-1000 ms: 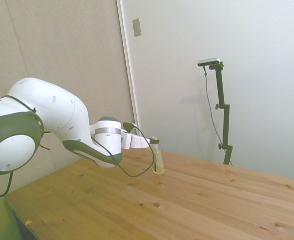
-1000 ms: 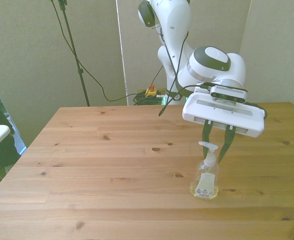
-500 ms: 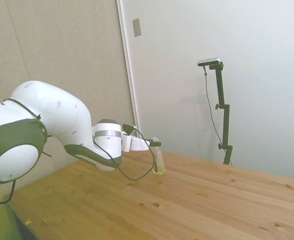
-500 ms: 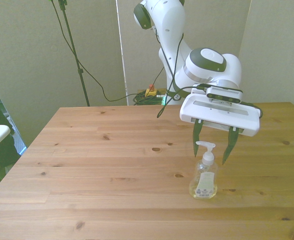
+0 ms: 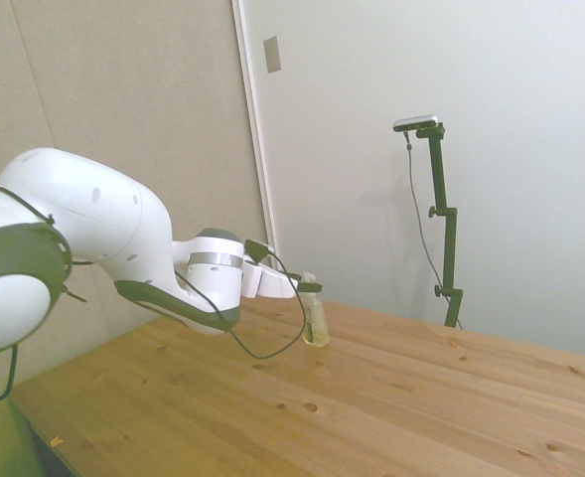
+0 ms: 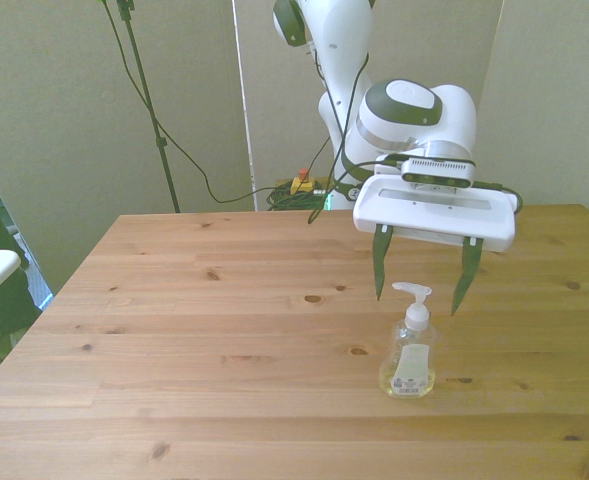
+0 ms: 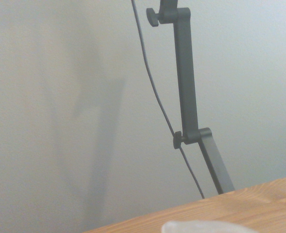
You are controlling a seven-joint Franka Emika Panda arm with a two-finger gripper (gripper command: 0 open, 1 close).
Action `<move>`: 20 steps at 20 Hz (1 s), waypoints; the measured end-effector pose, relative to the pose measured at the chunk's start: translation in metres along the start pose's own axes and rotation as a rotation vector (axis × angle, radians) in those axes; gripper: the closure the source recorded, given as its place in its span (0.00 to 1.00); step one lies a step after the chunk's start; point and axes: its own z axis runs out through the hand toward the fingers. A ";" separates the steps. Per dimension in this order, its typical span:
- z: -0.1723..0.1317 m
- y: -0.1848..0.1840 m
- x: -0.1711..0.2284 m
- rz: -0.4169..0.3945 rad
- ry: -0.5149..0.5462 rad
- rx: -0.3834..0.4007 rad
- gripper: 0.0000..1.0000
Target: Stand the sanitizer
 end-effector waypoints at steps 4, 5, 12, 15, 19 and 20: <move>-0.012 -0.004 0.018 0.026 0.003 -0.027 0.00; -0.013 -0.003 0.017 0.028 0.000 -0.036 0.00; -0.022 -0.012 0.015 0.043 -0.121 -0.094 0.00; -0.039 -0.027 0.018 0.035 -0.161 -0.110 0.00; -0.063 -0.036 0.024 0.013 -0.225 -0.140 0.00; -0.068 -0.035 0.026 0.006 -0.246 -0.148 0.00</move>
